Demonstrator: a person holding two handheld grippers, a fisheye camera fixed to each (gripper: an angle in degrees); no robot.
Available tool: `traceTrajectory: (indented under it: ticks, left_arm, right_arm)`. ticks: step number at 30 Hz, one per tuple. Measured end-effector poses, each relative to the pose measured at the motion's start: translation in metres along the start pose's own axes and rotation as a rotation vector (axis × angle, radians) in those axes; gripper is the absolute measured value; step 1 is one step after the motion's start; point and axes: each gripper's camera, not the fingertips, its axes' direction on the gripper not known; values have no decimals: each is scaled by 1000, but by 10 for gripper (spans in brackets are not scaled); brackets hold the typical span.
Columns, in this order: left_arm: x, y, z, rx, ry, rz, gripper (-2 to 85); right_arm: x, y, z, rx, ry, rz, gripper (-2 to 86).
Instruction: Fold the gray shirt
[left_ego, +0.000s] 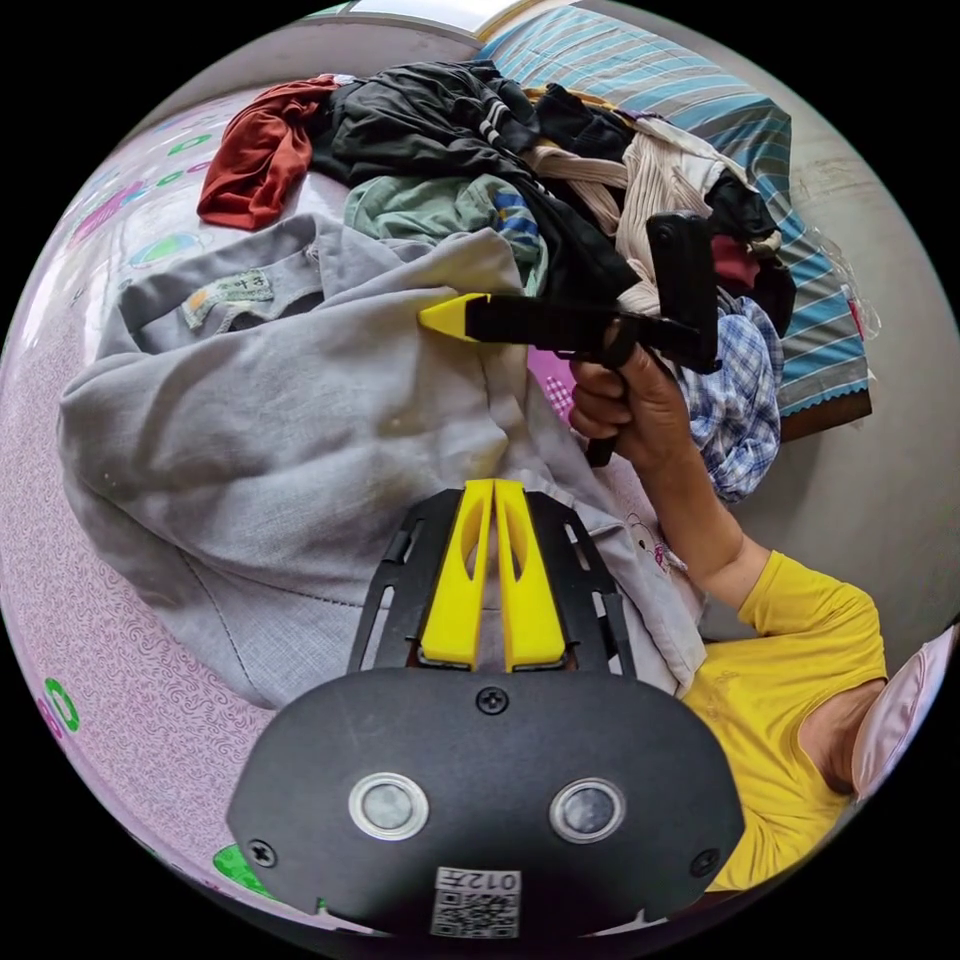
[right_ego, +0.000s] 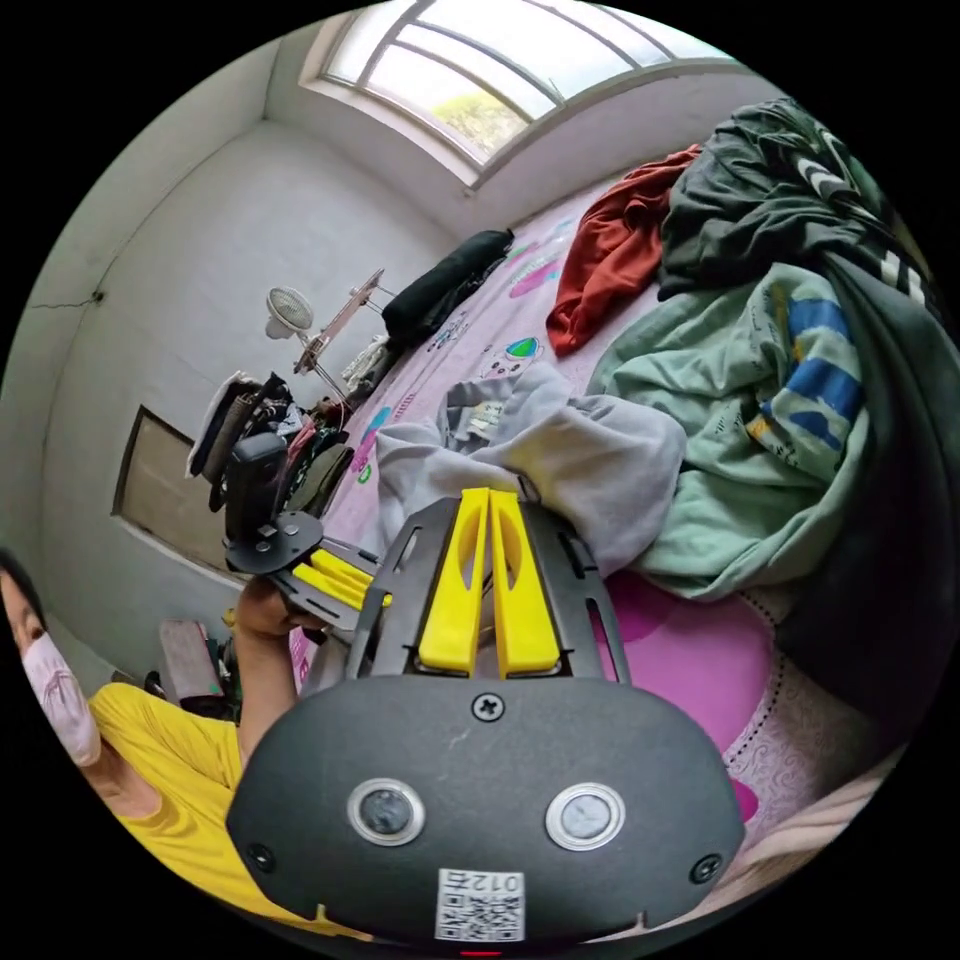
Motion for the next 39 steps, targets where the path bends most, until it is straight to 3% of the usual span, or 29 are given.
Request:
traceTrajectory:
  ticks: [6, 10, 13, 16, 28, 33, 39]
  left_arm:
    - [5, 13, -31, 165, 28, 28, 4]
    - [-8, 29, -48, 254, 22, -67, 4]
    - [-11, 29, -45, 219, 6, -92, 5]
    - [-11, 24, -37, 127, -92, -135, 5]
    - [0, 28, -41, 126, -133, -134, 5]
    - [7, 34, -50, 205, -56, -88, 5]
    - [13, 32, -46, 195, -89, -99, 5]
  right_arm:
    - [-39, 22, -24, -73, -98, -125, 8]
    - [-59, 52, -15, -146, -92, -161, 8]
    - [-61, 62, 9, -187, -137, -159, 7]
    - [-59, 64, 34, -297, 30, -142, 6]
    - [-84, 76, -10, -14, 98, -223, 12]
    - [-83, 75, 10, -107, 143, -231, 28]
    - [-77, 73, -12, -28, 148, -247, 73]
